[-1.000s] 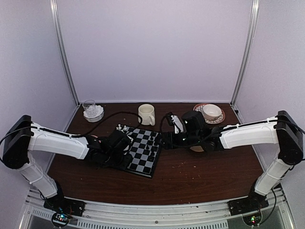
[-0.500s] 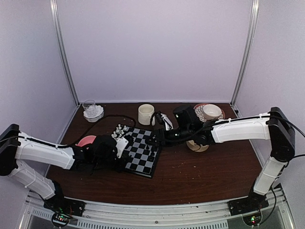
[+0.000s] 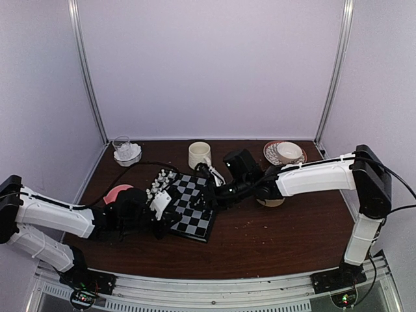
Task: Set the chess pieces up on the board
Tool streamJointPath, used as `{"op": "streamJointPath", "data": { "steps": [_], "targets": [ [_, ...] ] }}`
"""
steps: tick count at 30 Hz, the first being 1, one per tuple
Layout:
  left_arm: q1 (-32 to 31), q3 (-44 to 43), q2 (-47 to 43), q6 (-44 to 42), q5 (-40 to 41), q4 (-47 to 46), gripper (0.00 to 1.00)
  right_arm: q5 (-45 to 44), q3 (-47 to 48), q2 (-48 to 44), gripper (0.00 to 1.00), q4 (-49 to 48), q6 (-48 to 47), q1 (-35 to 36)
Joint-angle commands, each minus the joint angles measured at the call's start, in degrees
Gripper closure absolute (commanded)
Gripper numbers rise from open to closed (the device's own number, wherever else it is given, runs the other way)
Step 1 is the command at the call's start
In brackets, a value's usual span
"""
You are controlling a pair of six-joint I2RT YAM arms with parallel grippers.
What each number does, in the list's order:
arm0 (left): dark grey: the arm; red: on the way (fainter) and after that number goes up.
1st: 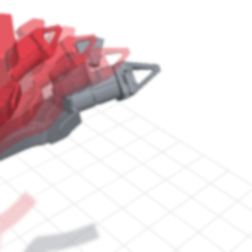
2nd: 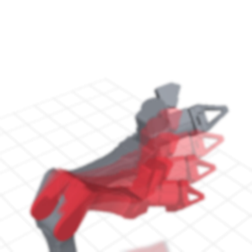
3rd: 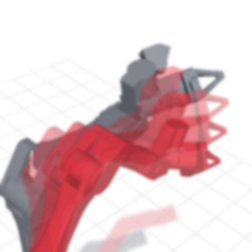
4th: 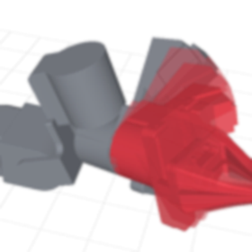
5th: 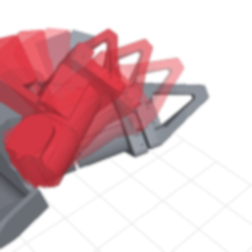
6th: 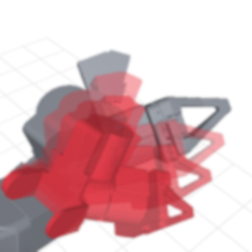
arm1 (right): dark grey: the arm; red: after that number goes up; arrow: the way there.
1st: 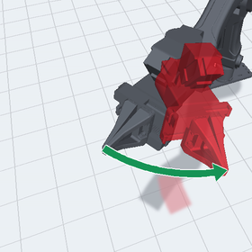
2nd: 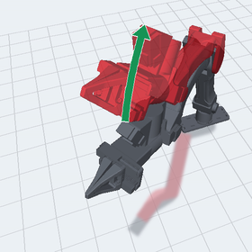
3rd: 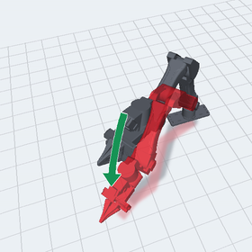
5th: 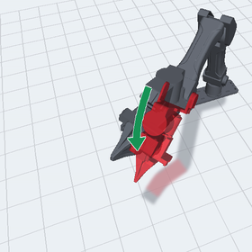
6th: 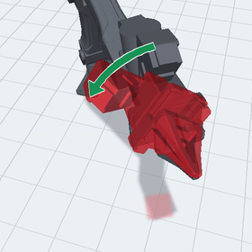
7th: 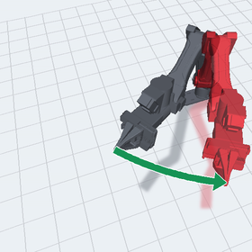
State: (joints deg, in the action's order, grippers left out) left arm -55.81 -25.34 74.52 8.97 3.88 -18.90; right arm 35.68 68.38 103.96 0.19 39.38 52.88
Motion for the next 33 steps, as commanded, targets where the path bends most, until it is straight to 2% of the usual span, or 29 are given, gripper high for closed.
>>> {"op": "streamJointPath", "data": {
  "steps": [1, 5, 13, 18, 26, 33],
  "targets": [
    [0.4, 0.8, -1.4, -2.7, -3.3, -6.1, 0.84, 2.2, 1.8, 1.4, 0.54, -0.9, 2.2, 0.8],
    [0.4, 1.0, -1.2, -3.2, -3.9, -6.9, 0.84, 1.2, 2.7, 2.0, 0.54, 1.0, 1.3, 1.2],
    [0.4, 1.3, -0.9, -4.7, -7.8, -8.4, 0.84, 4.7, 3.0, 4.1, 0.59, -3.8, 5.2, 1.3],
    [0.4, 1.8, -0.9, -5.4, -8.3, -9.4, 0.84, 5.3, 3.2, 5.0, 0.6, -4.6, 6.4, 1.3],
    [0.3, 1.9, -1.3, -5.7, -8.3, -9.6, 0.84, 7.6, 3.1, 5.9, 0.68, -6.9, 8.4, 1.3],
    [0.4, 2.0, -1.7, -5.8, -7.9, -9.7, 0.84, 9.0, 3.0, 6.8, 0.7, -8.6, 9.9, 1.5]
  ]
}}
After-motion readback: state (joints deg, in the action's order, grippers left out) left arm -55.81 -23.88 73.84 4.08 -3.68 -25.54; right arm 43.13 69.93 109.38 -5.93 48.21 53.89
